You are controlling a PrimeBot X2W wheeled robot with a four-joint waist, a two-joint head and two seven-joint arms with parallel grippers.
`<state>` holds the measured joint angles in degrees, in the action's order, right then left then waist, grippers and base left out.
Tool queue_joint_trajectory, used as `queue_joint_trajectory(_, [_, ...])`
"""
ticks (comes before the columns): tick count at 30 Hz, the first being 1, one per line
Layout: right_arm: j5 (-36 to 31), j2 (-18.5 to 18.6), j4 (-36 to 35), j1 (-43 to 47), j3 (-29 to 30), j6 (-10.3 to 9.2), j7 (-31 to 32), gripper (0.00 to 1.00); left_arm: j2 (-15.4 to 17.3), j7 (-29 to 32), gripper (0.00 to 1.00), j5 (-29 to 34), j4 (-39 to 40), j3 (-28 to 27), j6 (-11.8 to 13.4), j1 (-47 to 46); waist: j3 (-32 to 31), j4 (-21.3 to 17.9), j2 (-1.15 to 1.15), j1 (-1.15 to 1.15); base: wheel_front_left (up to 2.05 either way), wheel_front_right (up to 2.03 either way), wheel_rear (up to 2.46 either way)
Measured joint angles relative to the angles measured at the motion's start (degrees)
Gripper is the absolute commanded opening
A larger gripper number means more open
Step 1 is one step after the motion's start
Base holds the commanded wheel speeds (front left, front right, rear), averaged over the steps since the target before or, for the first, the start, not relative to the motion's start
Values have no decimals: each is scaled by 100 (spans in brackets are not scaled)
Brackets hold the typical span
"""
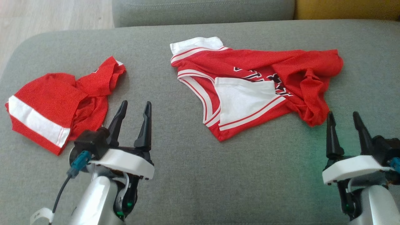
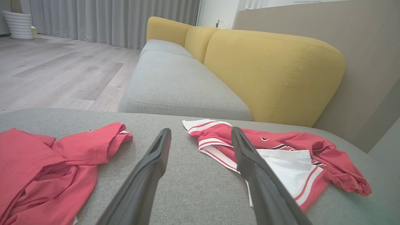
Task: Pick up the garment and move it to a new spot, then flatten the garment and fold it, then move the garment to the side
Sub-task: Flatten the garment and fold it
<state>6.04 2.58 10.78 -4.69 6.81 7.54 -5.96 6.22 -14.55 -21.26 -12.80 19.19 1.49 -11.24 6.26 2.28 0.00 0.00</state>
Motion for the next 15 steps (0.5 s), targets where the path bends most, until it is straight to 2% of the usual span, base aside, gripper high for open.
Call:
queue_joint_trajectory(6, [-2,-1,481,-215,82,0,253,100,-121,-1,100,110,20,-169,-134,-13,166,101,0,0,0,0,0])
queue_joint_trajectory(15, [-210,2,1592,-1468,541,0,431,100,-279,-1,100,252,-42,-301,-312,-121,440,275,0,0,0,0,0])
